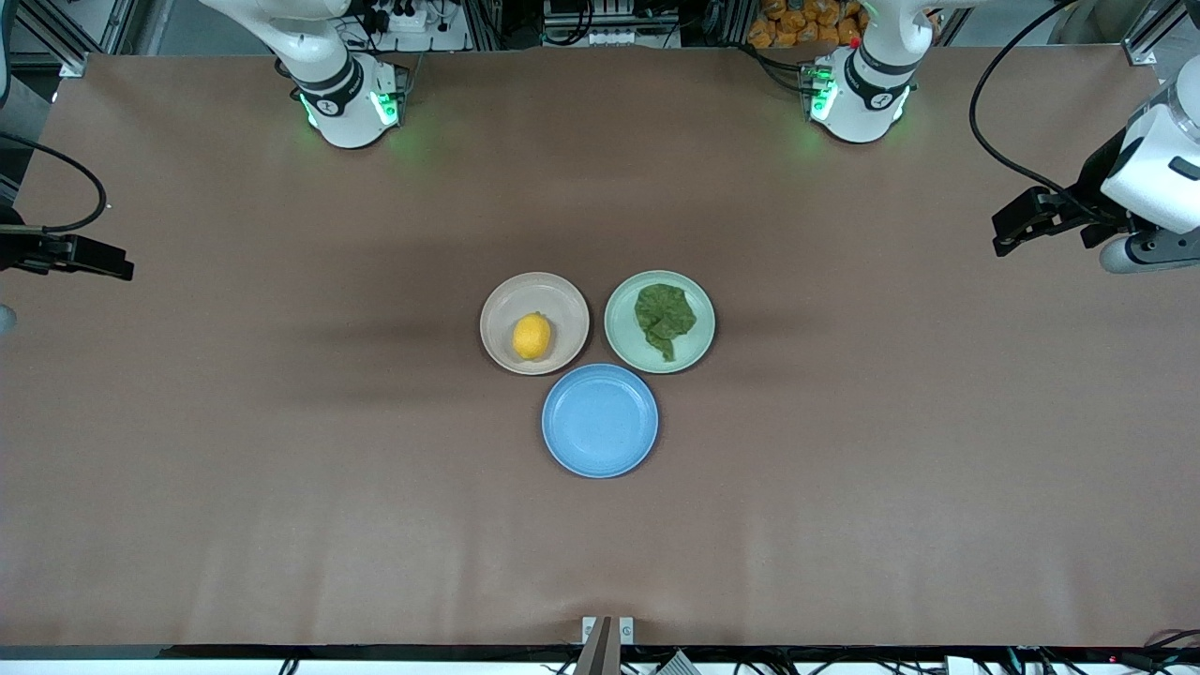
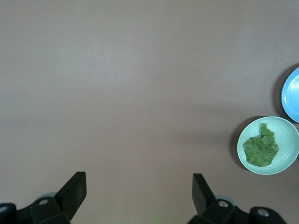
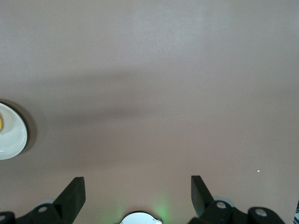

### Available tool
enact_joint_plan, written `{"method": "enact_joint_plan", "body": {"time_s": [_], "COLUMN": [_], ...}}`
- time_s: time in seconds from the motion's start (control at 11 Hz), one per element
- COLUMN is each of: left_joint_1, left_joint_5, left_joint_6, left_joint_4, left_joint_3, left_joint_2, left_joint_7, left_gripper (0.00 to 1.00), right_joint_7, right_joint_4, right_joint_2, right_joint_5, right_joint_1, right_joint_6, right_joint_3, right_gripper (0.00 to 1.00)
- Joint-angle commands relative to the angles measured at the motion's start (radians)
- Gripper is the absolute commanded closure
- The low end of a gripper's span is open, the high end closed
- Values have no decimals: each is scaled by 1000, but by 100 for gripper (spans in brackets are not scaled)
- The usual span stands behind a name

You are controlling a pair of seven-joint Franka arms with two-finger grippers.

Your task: Place lemon and lettuce in plates

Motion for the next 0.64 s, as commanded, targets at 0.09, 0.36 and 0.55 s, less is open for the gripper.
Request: {"method": "enact_joint_plan", "body": {"time_s": [0.09, 0.36, 0.55], "left_joint_1": [-1, 0, 2], "left_joint_5": [14, 12, 11], "left_joint_6": [-8, -8, -8], "left_joint_4": [9, 9, 9], "left_joint_3": [2, 2, 2], "left_joint_2": [-1, -1, -1], "left_joint_7": [21, 23, 23], "left_gripper": [0, 0, 0], "right_joint_7": [-13, -13, -13], "right_joint_4": [-68, -112, -193], "right_joint_2": [-35, -56, -105], "right_joint_5": [-5, -5, -5], "right_joint_1": [-13, -15, -16], "right_joint_6": [38, 84, 162], "right_joint_3": [14, 16, 14], "right_gripper": [0, 0, 0]}}
